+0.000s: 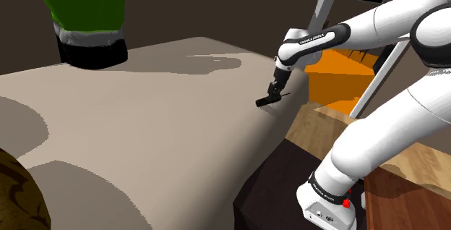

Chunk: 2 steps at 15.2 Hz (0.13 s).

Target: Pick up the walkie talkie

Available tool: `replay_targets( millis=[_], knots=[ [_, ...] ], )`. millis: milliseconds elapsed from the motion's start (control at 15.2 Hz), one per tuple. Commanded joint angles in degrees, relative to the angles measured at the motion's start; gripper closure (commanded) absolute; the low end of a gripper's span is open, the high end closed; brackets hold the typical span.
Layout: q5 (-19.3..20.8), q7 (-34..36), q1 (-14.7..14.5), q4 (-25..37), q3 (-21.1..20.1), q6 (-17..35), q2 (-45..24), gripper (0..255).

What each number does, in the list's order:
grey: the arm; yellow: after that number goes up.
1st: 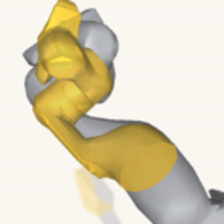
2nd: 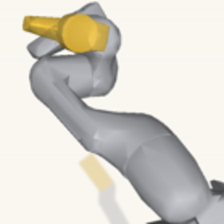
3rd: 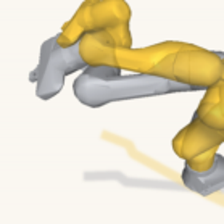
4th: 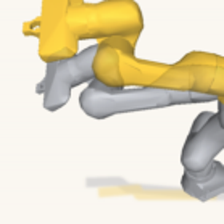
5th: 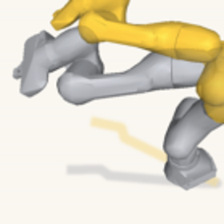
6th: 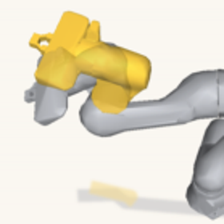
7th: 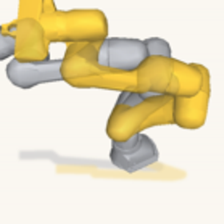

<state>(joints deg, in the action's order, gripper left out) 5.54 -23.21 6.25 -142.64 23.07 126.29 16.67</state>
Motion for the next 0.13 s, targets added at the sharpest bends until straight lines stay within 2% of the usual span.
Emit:
replay_targets(
  millis=[0, 66],
  knots=[
    [0.14, 0.24, 0.03, 0.47, -0.2, -1.04, 0.58, 255],
    [0.13, 0.24, 0.02, 0.48, -0.2, -1.04, 0.57, 255]
  ],
)
